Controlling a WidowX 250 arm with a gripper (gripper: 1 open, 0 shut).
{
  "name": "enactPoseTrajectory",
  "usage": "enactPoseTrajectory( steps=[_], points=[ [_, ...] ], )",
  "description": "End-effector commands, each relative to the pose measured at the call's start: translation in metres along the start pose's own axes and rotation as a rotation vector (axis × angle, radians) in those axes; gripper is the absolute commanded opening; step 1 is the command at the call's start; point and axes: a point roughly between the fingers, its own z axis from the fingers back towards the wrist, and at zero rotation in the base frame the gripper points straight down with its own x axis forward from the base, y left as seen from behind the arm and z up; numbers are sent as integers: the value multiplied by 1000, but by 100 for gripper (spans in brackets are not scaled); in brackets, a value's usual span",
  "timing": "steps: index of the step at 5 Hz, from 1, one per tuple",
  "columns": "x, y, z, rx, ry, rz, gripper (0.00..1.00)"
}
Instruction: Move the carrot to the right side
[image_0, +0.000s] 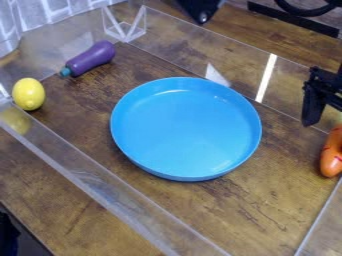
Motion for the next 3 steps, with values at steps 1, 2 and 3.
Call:
enactPoseTrajectory(
  steps=[1, 2, 3],
  points=[
    [6, -6, 19, -5, -53, 75, 100],
    [9, -6, 13, -12, -45, 104, 100],
    [11, -5, 6, -17, -34, 138, 100]
  ],
)
